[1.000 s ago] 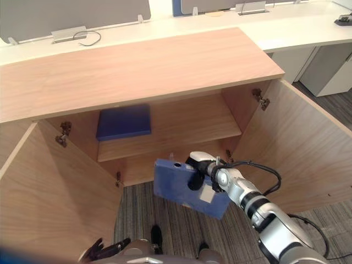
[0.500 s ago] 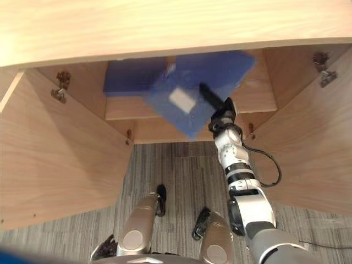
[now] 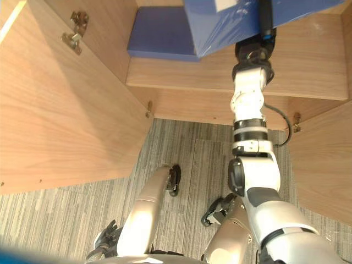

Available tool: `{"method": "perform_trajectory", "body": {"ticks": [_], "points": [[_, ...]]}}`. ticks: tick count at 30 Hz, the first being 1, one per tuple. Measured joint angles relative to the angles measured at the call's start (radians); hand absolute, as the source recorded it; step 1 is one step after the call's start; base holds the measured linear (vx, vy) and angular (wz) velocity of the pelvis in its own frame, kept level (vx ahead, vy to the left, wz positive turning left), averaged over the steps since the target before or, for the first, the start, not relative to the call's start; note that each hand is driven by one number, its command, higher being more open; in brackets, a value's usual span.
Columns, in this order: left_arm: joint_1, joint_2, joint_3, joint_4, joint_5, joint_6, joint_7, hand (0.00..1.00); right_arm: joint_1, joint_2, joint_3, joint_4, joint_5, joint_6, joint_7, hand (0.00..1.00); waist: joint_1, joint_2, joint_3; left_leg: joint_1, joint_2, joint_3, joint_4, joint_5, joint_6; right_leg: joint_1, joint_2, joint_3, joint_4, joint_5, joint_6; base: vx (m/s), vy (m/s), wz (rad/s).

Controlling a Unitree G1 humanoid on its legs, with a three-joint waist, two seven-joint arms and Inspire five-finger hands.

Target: Walk over to the cabinet, pick up the folder, carry it to the office cabinet, place the folder inside the office cabinet, then close the office cabinet door

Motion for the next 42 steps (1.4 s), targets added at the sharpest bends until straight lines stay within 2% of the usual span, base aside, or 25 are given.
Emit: {"method": "perform_trajectory", "body": {"ticks": [6, 10, 11, 14, 19, 27, 34, 37, 38, 39, 41, 42], "points": [[-0.008, 0.000, -0.024, -0.008, -0.012, 0.007, 0.009, 1.00, -0.181, -0.128, 0.018, 0.181, 0.125, 0.000, -0.051, 0.00, 0.023, 0.018, 0.005, -0.087, -0.026, 0.004, 0.009, 0.020, 0.006, -0.088, -0.037, 0.005, 0.043, -0.001, -0.001, -0.04, 0.028, 0.14], [-0.008, -0.002, -0.045, -0.031, -0.023, 0.018, 0.021, 1.00, -0.219, -0.187, 0.024, 0.255, 0.198, -0.009, -0.095, 0.00, 0.036, 0.033, 0.011, -0.119, -0.051, 0.003, 0.018, 0.032, 0.017, -0.117, -0.066, 0.007, 0.072, -0.011, 0.003, 0.02, 0.003, 0.20], [-0.008, -0.002, -0.053, -0.040, -0.024, 0.021, 0.025, 1.00, -0.220, -0.193, 0.023, 0.268, 0.214, -0.020, -0.108, 1.00, 0.039, 0.039, 0.013, -0.128, -0.057, 0.002, 0.021, 0.032, 0.017, -0.124, -0.072, 0.008, 0.081, -0.015, 0.005, 0.04, -0.008, 0.19], [-0.007, -0.002, -0.072, -0.061, -0.031, 0.024, 0.033, 1.00, -0.221, -0.224, 0.021, 0.297, 0.253, -0.032, -0.144, 1.00, 0.042, 0.053, 0.019, -0.149, -0.078, 0.002, 0.025, 0.036, 0.019, -0.143, -0.097, 0.010, 0.102, -0.027, 0.006, 0.03, -0.012, 0.19], [0.008, 0.003, -0.111, -0.101, -0.064, 0.026, 0.038, 1.00, -0.221, -0.260, 0.012, 0.308, 0.259, -0.037, -0.169, 1.00, 0.043, 0.071, 0.027, -0.163, -0.081, 0.002, 0.033, 0.037, 0.020, -0.155, -0.100, 0.012, 0.111, -0.030, 0.006, 0.04, -0.015, 0.04], [0.063, 0.052, -0.213, -0.250, -0.102, 0.048, 0.036, 1.00, -0.219, -0.293, -0.001, 0.307, 0.258, -0.047, -0.172, 1.00, 0.035, 0.071, 0.027, -0.119, -0.077, 0.009, 0.008, 0.037, 0.013, -0.121, -0.094, 0.016, 0.089, -0.030, 0.007, 0.03, -0.021, -0.02], [0.107, 0.061, -0.238, -0.354, -0.120, 0.052, 0.029, 1.00, -0.195, -0.293, -0.028, 0.307, 0.247, -0.035, -0.172, 1.00, 0.030, 0.072, 0.027, -0.055, -0.060, 0.010, -0.030, 0.039, 0.016, -0.060, -0.064, 0.009, 0.035, -0.020, 0.014, 0.05, -0.038, -0.08], [0.122, 0.061, -0.238, -0.373, -0.122, 0.061, 0.010, 1.00, -0.188, -0.312, 0.033, 0.347, 0.148, 0.050, -0.165, 1.00, 0.022, 0.073, 0.026, -0.036, -0.042, 0.018, -0.038, 0.039, 0.016, -0.042, -0.049, 0.007, 0.014, -0.016, 0.013, 0.06, -0.031, -0.11], [0.123, 0.062, -0.238, -0.374, -0.122, 0.062, 0.006, 1.00, -0.188, -0.335, 0.099, 0.385, 0.060, 0.113, -0.158, 1.00, 0.019, 0.072, 0.026, -0.022, -0.035, 0.028, -0.041, 0.039, 0.016, -0.029, -0.046, 0.007, 0.007, -0.015, 0.012, 0.04, -0.028, -0.07], [0.126, 0.062, -0.238, -0.378, -0.122, 0.062, 0.004, 1.00, -0.188, -0.344, 0.132, 0.399, 0.006, 0.147, -0.151, 1.00, 0.019, 0.072, 0.026, -0.015, -0.029, 0.036, -0.045, 0.040, 0.017, -0.024, -0.044, 0.007, 0.003, -0.014, 0.010, 0.03, -0.028, -0.13], [0.164, 0.061, -0.239, -0.426, -0.122, 0.062, -0.005, 1.00, -0.188, -0.351, 0.268, 0.450, -0.283, 0.268, -0.083, 1.00, 0.010, 0.071, 0.026, 0.009, -0.008, 0.043, -0.060, 0.041, 0.019, -0.003, -0.021, 0.005, -0.023, -0.006, 0.003, 0.01, -0.024, -0.19], [0.171, 0.061, -0.240, -0.435, -0.122, 0.063, -0.006, 1.00, -0.188, -0.354, 0.306, 0.465, -0.338, 0.289, -0.065, 1.00, 0.007, 0.070, 0.025, 0.015, -0.006, 0.044, -0.066, 0.041, 0.019, 0.001, -0.019, 0.003, -0.028, -0.004, 0.002, 0.00, -0.028, -0.13]]}}
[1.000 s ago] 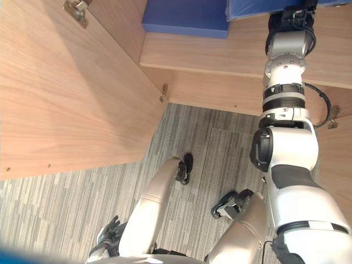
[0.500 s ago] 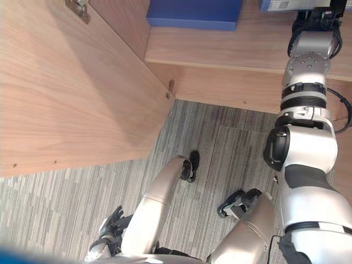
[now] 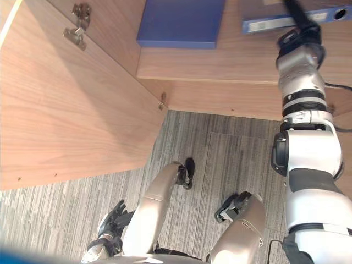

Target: Walk over to the cabinet, pick up the folder, carry it to the office cabinet, place the folder inside the office cabinet, then close the office cabinet door

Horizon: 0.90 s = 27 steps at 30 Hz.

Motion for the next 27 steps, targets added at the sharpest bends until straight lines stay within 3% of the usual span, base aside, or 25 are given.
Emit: {"method": "perform_trajectory", "body": {"ticks": [2, 3, 7, 11, 14, 19, 22, 24, 27], "points": [[0.034, 0.004, -0.007, -0.054, 0.000, 0.000, -0.004, 1.00, 0.003, -0.007, 0.103, 0.055, -0.159, 0.063, 0.081, 1.00, -0.006, -0.010, -0.004, 0.012, 0.008, 0.010, -0.022, 0.003, 0.004, 0.004, 0.004, -0.001, -0.012, 0.006, -0.007, -0.01, -0.021, -0.05], [0.041, 0.004, -0.008, -0.063, 0.000, 0.000, -0.007, 1.00, 0.011, -0.010, 0.130, 0.059, -0.193, 0.064, 0.105, 1.00, -0.008, -0.011, -0.004, 0.015, 0.010, 0.012, -0.025, 0.004, 0.004, 0.005, 0.005, -0.001, -0.015, 0.007, -0.008, -0.01, -0.011, -0.06], [0.077, 0.016, -0.005, -0.105, 0.000, 0.001, -0.025, 1.00, 0.069, -0.050, 0.231, 0.058, -0.300, 0.044, 0.232, 1.00, -0.013, -0.035, -0.016, 0.018, 0.020, 0.021, -0.031, 0.004, 0.004, 0.005, 0.011, -0.001, -0.027, 0.010, -0.010, 0.00, -0.001, -0.05], [0.098, 0.048, -0.003, -0.128, 0.003, 0.007, -0.055, 1.00, 0.120, -0.055, 0.309, 0.083, -0.389, 0.025, 0.332, 1.00, -0.003, -0.076, -0.041, 0.025, 0.034, 0.034, -0.037, 0.004, 0.004, 0.007, 0.022, 0.002, -0.038, 0.013, -0.015, 0.01, -0.006, -0.07], [0.100, 0.047, 0.006, -0.129, 0.005, 0.020, -0.079, 1.00, 0.137, -0.049, 0.353, 0.100, -0.457, 0.014, 0.393, 1.00, 0.010, -0.084, -0.051, 0.035, 0.041, 0.042, -0.050, 0.004, 0.003, 0.009, 0.029, 0.007, -0.054, 0.027, -0.019, -0.02, 0.011, -0.10], [0.105, 0.046, 0.023, -0.129, 0.032, 0.030, -0.101, 1.00, 0.156, -0.046, 0.381, 0.120, -0.547, 0.011, 0.429, 1.00, 0.015, -0.096, -0.063, 0.038, 0.043, 0.051, -0.056, 0.006, 0.003, 0.011, 0.030, 0.008, -0.069, 0.045, -0.017, -0.03, 0.041, -0.03], [0.105, 0.045, 0.029, -0.129, 0.035, 0.030, -0.111, 1.00, 0.174, -0.043, 0.423, 0.108, -0.735, 0.010, 0.464, 1.00, 0.018, -0.104, -0.067, 0.038, 0.043, 0.055, -0.059, 0.006, 0.005, 0.013, 0.030, 0.008, -0.079, 0.053, -0.012, -0.02, 0.037, -0.01], [0.107, 0.035, 0.037, -0.129, 0.035, 0.029, -0.111, 1.00, 0.238, -0.042, 0.423, 0.046, -0.917, -0.004, 0.446, 1.00, 0.020, -0.109, -0.068, 0.044, 0.043, 0.062, -0.073, 0.009, 0.009, 0.017, 0.030, 0.008, -0.093, 0.062, -0.009, -0.02, 0.040, -0.01], [0.114, 0.031, 0.045, -0.129, 0.035, 0.026, -0.111, 1.00, 0.303, -0.045, 0.411, -0.021, -1.046, -0.029, 0.418, 1.00, 0.013, -0.114, -0.067, 0.046, 0.042, 0.069, -0.083, 0.013, 0.016, 0.016, 0.029, 0.008, -0.105, 0.071, -0.005, 0.00, 0.010, -0.01]]}}
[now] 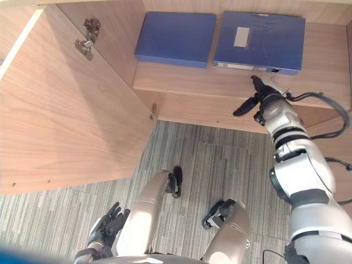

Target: Walk over to the cabinet, pick up the folder, carry it to the office cabinet, place the folder inside the office cabinet, then close the office cabinet door

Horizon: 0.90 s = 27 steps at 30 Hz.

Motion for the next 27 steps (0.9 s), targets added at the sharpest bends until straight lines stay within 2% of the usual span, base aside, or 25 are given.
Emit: {"method": "perform_trajectory", "body": {"ticks": [6, 11, 13, 18, 22, 23, 24, 25, 26, 27], "points": [[0.008, -0.018, 0.020, 0.000, 0.000, -0.010, 0.000, 1.00, 0.072, 0.001, -0.118, -0.062, -0.033, -0.023, -0.009, 1.00, -0.001, -0.015, 0.001, 0.002, -0.002, 0.007, -0.009, 0.001, 0.002, 0.000, -0.003, 0.000, -0.012, 0.005, 0.002, 0.00, 0.000, 0.00], [0.019, -0.029, 0.027, 0.000, -0.003, -0.022, 0.008, 1.00, 0.093, 0.026, -0.125, -0.075, -0.033, -0.025, -0.023, 1.00, -0.003, -0.028, 0.001, 0.028, 0.004, 0.025, -0.041, 0.006, 0.008, 0.010, 0.004, 0.007, -0.041, 0.022, 0.003, 0.00, -0.012, -0.09], [0.019, -0.029, 0.028, -0.004, -0.003, -0.021, 0.012, 1.00, 0.108, 0.040, -0.125, -0.076, -0.032, -0.024, -0.022, 1.00, -0.003, -0.029, 0.001, 0.055, 0.016, 0.030, -0.067, 0.012, 0.009, 0.034, 0.024, 0.004, -0.081, 0.041, 0.004, 0.03, -0.015, -0.22], [0.023, -0.025, 0.041, -0.006, 0.001, -0.021, 0.014, 1.00, 0.180, 0.130, -0.133, -0.076, -0.029, -0.003, -0.008, 1.00, -0.012, -0.048, -0.001, 0.197, 0.045, 0.055, -0.217, 0.054, -0.003, 0.165, 0.098, -0.019, -0.283, 0.134, 0.007, 0.05, -0.009, -0.30], [0.031, -0.030, 0.062, -0.041, 0.009, -0.025, -0.004, 1.00, 0.248, 0.235, -0.207, -0.058, -0.034, 0.022, 0.035, 1.00, -0.014, -0.059, -0.006, 0.339, 0.108, 0.093, -0.310, 0.076, -0.017, 0.300, 0.212, 0.005, -0.497, 0.237, 0.001, 0.07, -0.019, -0.61], [0.031, -0.030, 0.065, -0.042, 0.009, -0.030, -0.008, 1.00, 0.252, 0.246, -0.218, -0.056, -0.034, 0.025, 0.040, 1.00, -0.016, -0.064, -0.011, 0.344, 0.109, 0.081, -0.310, 0.080, -0.023, 0.307, 0.221, 0.011, -0.512, 0.243, -0.001, 0.04, -0.052, -0.52], [0.022, -0.038, 0.079, -0.038, 0.019, -0.034, -0.018, 1.00, 0.254, 0.261, -0.268, -0.047, -0.037, 0.028, 0.048, 1.00, -0.021, -0.072, -0.023, 0.358, 0.100, 0.009, -0.312, 0.086, -0.043, 0.323, 0.240, 0.029, -0.543, 0.264, -0.005, 0.02, -0.048, -0.40], [0.016, -0.043, 0.080, -0.032, 0.026, -0.034, -0.021, 1.00, 0.254, 0.261, -0.296, -0.046, -0.038, 0.028, 0.050, 1.00, -0.021, -0.072, -0.026, 0.367, 0.094, -0.026, -0.318, 0.085, -0.050, 0.332, 0.247, 0.034, -0.556, 0.272, -0.006, 0.00, -0.055, -0.45], [0.006, -0.053, 0.081, -0.014, 0.040, -0.038, -0.025, 1.00, 0.257, 0.261, -0.346, -0.045, -0.045, 0.028, 0.050, 1.00, -0.022, -0.074, -0.041, 0.378, 0.086, -0.066, -0.328, 0.079, -0.070, 0.338, 0.253, 0.043, -0.573, 0.282, -0.007, -0.01, 0.001, -0.37], [-0.013, -0.069, 0.085, 0.030, 0.048, -0.041, -0.027, 1.00, 0.276, 0.255, -0.401, -0.060, -0.068, 0.028, 0.048, 1.00, -0.028, -0.078, -0.080, 0.388, 0.083, -0.080, -0.337, 0.066, -0.087, 0.339, 0.258, 0.055, -0.592, 0.295, -0.006, 0.00, 0.028, -0.36]]}}
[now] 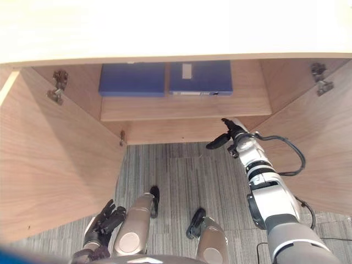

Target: Walk over to the cabinet, pick up the folder, carry it to the office cabinet, place the folder inside the office cabinet, then close the office cabinet door

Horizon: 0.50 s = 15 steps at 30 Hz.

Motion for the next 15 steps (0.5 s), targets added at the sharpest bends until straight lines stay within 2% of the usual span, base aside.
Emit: {"method": "perform_trajectory", "body": {"ticks": [2, 3, 5, 10, 14, 15], "points": [[-0.011, 0.008, 0.003, 0.040, 0.028, -0.003, -0.013, 1.00, 0.033, -0.003, -0.031, -0.029, -0.029, -0.009, -0.004, 1.00, -0.004, -0.008, -0.034, 0.019, -0.004, 0.003, -0.011, -0.006, 0.001, 0.010, 0.005, 0.020, -0.018, 0.012, 0.006, 0.02, 0.058, -0.33], [-0.021, 0.014, 0.004, 0.077, 0.059, -0.013, -0.014, 1.00, 0.060, -0.004, -0.031, -0.042, -0.049, -0.027, -0.006, 1.00, -0.009, -0.016, -0.059, 0.047, -0.006, 0.015, -0.037, -0.004, 0.002, 0.026, 0.014, 0.038, -0.058, 0.035, 0.009, 0.01, 0.055, -0.34], [-0.036, 0.025, 0.005, 0.140, 0.090, -0.027, -0.015, 1.00, 0.096, -0.004, -0.029, -0.041, -0.071, -0.058, -0.006, 1.00, -0.010, -0.015, -0.111, 0.066, -0.010, 0.017, -0.059, -0.004, 0.002, 0.042, 0.032, 0.074, -0.136, 0.084, 0.020, 0.01, 0.108, -0.55], [-0.133, 0.047, 0.005, 0.301, 0.187, -0.045, 0.016, 1.00, 0.211, 0.028, -0.030, -0.044, -0.080, -0.105, -0.028, 1.00, -0.026, 0.000, -0.126, 0.155, -0.025, 0.078, -0.105, -0.005, 0.006, 0.095, 0.049, 0.197, -0.271, 0.197, 0.043, -0.06, 0.134, -0.74], [-0.191, 0.061, 0.009, 0.395, 0.276, -0.053, 0.067, 1.00, 0.419, 0.153, -0.031, -0.084, 0.009, -0.094, -0.042, 1.00, -0.073, 0.000, -0.126, 0.208, -0.019, 0.181, -0.120, -0.028, 0.016, 0.090, 0.058, 0.312, -0.314, 0.262, 0.050, -0.13, 0.095, -0.82], [-0.205, 0.063, 0.010, 0.423, 0.289, -0.052, 0.076, 1.00, 0.487, 0.192, -0.032, -0.095, 0.028, -0.093, -0.045, 1.00, -0.086, 0.004, -0.127, 0.223, -0.019, 0.197, -0.123, -0.036, 0.027, 0.087, 0.059, 0.326, -0.319, 0.277, 0.039, -0.12, 0.079, -0.89]]}}
